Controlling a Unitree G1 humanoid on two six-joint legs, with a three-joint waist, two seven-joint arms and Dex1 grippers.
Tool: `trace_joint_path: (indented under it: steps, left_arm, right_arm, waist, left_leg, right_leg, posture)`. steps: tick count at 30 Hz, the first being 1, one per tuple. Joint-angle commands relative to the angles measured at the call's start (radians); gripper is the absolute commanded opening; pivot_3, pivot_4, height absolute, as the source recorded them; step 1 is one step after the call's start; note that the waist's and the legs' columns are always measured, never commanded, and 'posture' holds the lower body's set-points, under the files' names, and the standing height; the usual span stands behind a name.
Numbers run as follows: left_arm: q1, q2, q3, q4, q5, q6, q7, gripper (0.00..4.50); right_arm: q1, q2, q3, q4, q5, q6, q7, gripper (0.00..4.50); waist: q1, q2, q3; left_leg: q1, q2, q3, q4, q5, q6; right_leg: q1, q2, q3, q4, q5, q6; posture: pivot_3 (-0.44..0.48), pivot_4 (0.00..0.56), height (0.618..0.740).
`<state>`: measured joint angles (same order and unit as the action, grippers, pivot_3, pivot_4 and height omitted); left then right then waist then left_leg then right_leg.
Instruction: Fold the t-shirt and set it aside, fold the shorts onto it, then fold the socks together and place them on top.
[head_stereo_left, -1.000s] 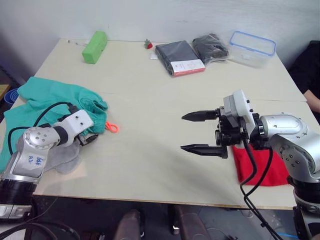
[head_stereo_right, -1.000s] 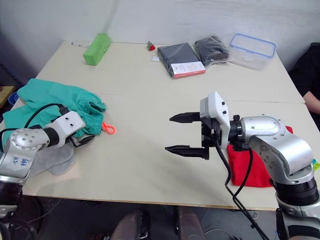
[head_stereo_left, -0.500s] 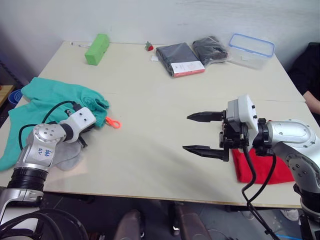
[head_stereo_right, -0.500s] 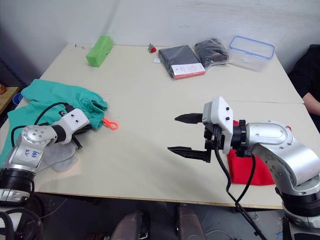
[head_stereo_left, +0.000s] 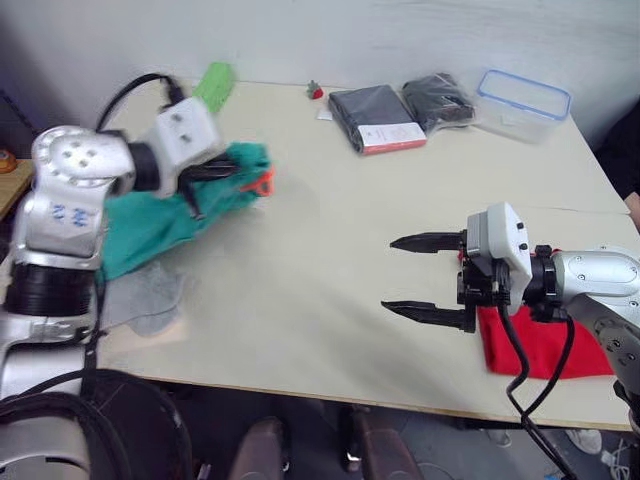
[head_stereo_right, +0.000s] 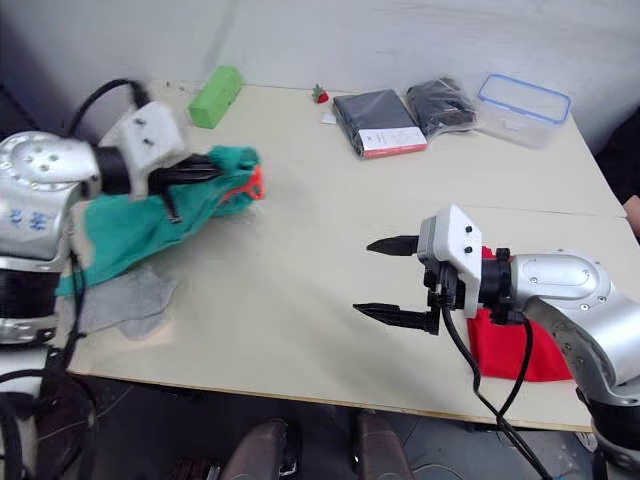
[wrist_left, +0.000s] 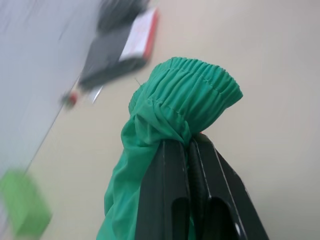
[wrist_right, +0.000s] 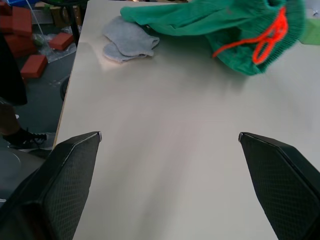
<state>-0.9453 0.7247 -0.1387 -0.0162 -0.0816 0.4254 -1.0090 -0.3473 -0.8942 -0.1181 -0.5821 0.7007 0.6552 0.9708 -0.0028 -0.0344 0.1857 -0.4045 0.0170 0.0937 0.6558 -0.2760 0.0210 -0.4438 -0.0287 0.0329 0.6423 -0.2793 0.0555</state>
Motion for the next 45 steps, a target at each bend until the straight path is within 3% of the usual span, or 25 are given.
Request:
trace_joint_path:
  steps: [1,6,9,15,20,24,26,29,34,41,42,45]
  left_arm:
    - [-0.017,-0.140,-0.091,-0.132,-0.083,0.160,0.000,0.03]
    - [0.040,-0.281,-0.264,-0.147,-0.047,0.219,0.025,0.03]
    - [0.080,-0.312,-0.298,-0.123,-0.042,0.245,0.045,0.03]
    - [0.100,-0.307,-0.222,-0.174,-0.148,0.378,0.018,1.57]
    - [0.133,-0.173,-0.108,-0.271,-0.279,0.392,-0.102,3.17]
    - [0.234,0.064,-0.091,-0.282,-0.221,0.250,-0.210,3.17]
    - [0.359,0.226,-0.086,-0.277,-0.142,0.103,-0.264,3.17]
    - [0.503,0.333,-0.052,-0.281,-0.092,-0.016,-0.254,3.17]
    - [0.632,0.359,-0.015,-0.268,0.004,-0.111,-0.149,3.17]
    - [0.679,0.322,-0.027,-0.158,0.161,-0.251,0.016,3.17]
    - [0.678,0.311,-0.026,-0.142,0.172,-0.260,0.035,3.19]
    - [0.674,0.290,-0.027,-0.099,0.202,-0.299,0.071,2.61]
  right_arm:
    - [0.019,-0.020,-0.038,-0.006,-0.013,-0.023,0.002,4.50]
    - [0.082,-0.050,-0.080,-0.007,-0.040,-0.036,0.005,4.50]
    - [0.138,-0.070,-0.082,-0.012,-0.093,-0.069,0.005,4.50]
    - [0.222,-0.087,-0.074,-0.007,-0.191,-0.129,-0.006,4.50]
    - [0.235,-0.083,-0.057,-0.013,-0.233,-0.157,-0.008,4.50]
    - [0.266,-0.079,-0.020,-0.017,-0.302,-0.230,0.002,4.50]
    - [0.304,-0.077,0.018,-0.022,-0.359,-0.310,0.018,4.50]
    - [0.333,-0.064,0.073,-0.020,-0.432,-0.405,0.018,4.50]
    - [0.311,-0.020,0.190,0.063,-0.638,-0.592,-0.050,4.50]
    - [0.245,0.030,0.286,0.219,-0.867,-0.745,-0.152,4.50]
    - [0.238,0.040,0.294,0.234,-0.876,-0.752,-0.156,4.32]
    - [0.230,0.067,0.305,0.259,-0.884,-0.768,-0.162,3.61]
  waist:
    - [0.000,0.000,0.000]
    - [-0.019,0.000,0.000]
    - [-0.030,0.000,0.000]
    - [-0.029,0.000,0.000]
    - [-0.030,0.001,0.000]
    - [-0.033,0.001,0.001]
    - [-0.034,0.001,0.000]
    - [-0.030,0.001,0.001]
    - [-0.018,-0.001,0.000]
    - [-0.024,0.000,0.000]
    - [-0.024,0.000,0.000]
    - [-0.025,0.001,0.000]
  left_leg:
    - [-0.001,0.000,0.000,0.002,0.000,0.001]
    - [0.000,0.001,0.000,0.005,-0.001,0.001]
    - [0.001,0.001,0.000,0.005,0.000,0.000]
    - [0.002,0.001,-0.001,0.007,0.001,-0.001]
    - [0.002,0.001,-0.001,0.007,0.001,-0.002]
    - [0.004,0.001,0.000,0.006,0.001,-0.004]
    - [0.004,0.001,-0.001,0.006,0.002,-0.004]
    - [0.006,0.001,0.000,0.004,0.001,-0.005]
    - [0.004,0.000,-0.001,0.005,0.001,-0.002]
    - [0.004,0.000,0.000,0.005,0.000,-0.001]
    - [0.004,0.000,0.000,0.005,0.000,-0.001]
    - [0.017,0.001,0.000,0.002,0.000,-0.001]
  right_leg:
    - [0.000,0.001,0.000,0.000,0.000,0.001]
    - [0.000,0.003,0.002,0.003,0.000,0.003]
    - [0.000,0.004,0.003,0.006,0.000,0.003]
    - [0.000,0.004,0.003,0.009,-0.001,0.003]
    - [0.000,0.004,0.003,0.010,-0.002,0.003]
    - [0.000,0.004,0.003,0.011,-0.003,0.001]
    - [0.000,0.004,0.003,0.011,-0.004,0.001]
    - [0.000,0.003,0.002,0.010,-0.005,-0.001]
    - [0.001,0.001,0.001,0.007,-0.006,-0.003]
    - [0.001,0.001,0.001,0.006,-0.004,-0.001]
    - [0.002,0.001,0.002,0.007,-0.004,-0.001]
    - [0.013,0.002,0.002,0.006,-0.005,-0.002]
  posture:
    - [0.000,0.150,0.740]
    - [0.000,0.150,0.740]
    - [0.000,0.150,0.740]
    - [0.000,0.150,0.740]
    - [0.000,0.150,0.740]
    - [0.000,0.150,0.740]
    - [0.000,0.150,0.740]
    - [0.000,0.150,0.740]
    - [0.000,0.150,0.740]
    - [0.000,0.150,0.740]
    - [0.000,0.150,0.740]
    - [0.000,0.150,0.740]
